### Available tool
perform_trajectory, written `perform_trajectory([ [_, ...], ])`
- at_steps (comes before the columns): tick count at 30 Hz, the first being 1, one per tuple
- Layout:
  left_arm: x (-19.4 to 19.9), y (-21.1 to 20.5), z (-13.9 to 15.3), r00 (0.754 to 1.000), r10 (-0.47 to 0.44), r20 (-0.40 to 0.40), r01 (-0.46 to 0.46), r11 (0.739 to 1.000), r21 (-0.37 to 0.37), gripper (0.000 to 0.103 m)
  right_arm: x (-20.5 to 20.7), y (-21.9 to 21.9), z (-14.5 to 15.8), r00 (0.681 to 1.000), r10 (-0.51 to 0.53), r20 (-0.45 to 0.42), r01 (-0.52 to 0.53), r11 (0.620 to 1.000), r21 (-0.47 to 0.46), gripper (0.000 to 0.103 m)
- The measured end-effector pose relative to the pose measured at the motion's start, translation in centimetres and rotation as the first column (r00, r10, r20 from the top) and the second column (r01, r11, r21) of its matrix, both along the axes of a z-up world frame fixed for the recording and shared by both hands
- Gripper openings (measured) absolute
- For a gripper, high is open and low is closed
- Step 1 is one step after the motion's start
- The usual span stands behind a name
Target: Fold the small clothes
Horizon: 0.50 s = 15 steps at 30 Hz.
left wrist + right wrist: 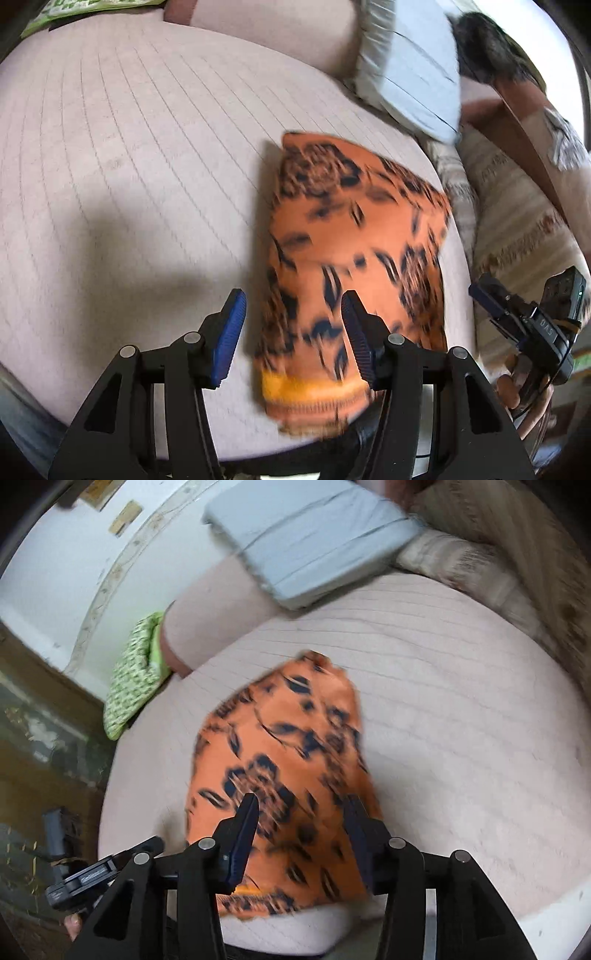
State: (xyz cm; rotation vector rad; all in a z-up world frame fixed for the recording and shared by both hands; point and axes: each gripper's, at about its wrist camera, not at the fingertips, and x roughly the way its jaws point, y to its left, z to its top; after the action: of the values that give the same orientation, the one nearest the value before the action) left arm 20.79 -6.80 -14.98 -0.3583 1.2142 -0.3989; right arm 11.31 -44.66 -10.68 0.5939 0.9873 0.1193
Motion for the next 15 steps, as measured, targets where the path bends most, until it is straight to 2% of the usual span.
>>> perform_trajectory([
  [2,2.5,-0.4,-0.4,1.000,0.006,-0.018,-0.006,1.000,-0.004,0.054,2.8,-0.8,-0.4,1.000,0.007,0.005,-0.007,1.000,0.006,0.046],
  [6,6.6,-1.2,-1.5,0.998,0.025,-0.054,-0.027,0.999,-0.042,0.053,8.6,-2.2,-2.2,0.999,-0.005,-0.040,0.007,0.999,0.053,0.046],
  [9,9.3,-2.0,-2.8,0.995,0.027,-0.092,-0.033,0.997,-0.064,0.053,11.7,-3.0,-3.8,0.997,-0.021,-0.070,0.023,0.999,0.039,0.037],
  [10,10.2,-2.4,-3.4,0.994,0.022,-0.105,-0.029,0.997,-0.068,0.053,12.4,-3.1,-4.4,0.996,-0.016,-0.088,0.020,0.999,0.042,0.024],
  [11,10.6,-2.6,-3.7,0.994,0.018,-0.112,-0.027,0.996,-0.081,0.053,13.0,-3.2,-4.9,0.994,-0.011,-0.109,0.018,0.998,0.064,0.005],
  [12,10.9,-2.7,-3.9,0.993,0.019,-0.116,-0.030,0.995,-0.092,0.053,13.2,-3.3,-5.0,0.992,-0.006,-0.126,0.015,0.997,0.071,0.005],
  [15,11.4,-3.1,-4.8,0.992,0.023,-0.125,-0.034,0.996,-0.087,0.055,13.2,-2.9,-3.9,0.992,-0.024,-0.125,0.022,1.000,-0.017,0.005],
])
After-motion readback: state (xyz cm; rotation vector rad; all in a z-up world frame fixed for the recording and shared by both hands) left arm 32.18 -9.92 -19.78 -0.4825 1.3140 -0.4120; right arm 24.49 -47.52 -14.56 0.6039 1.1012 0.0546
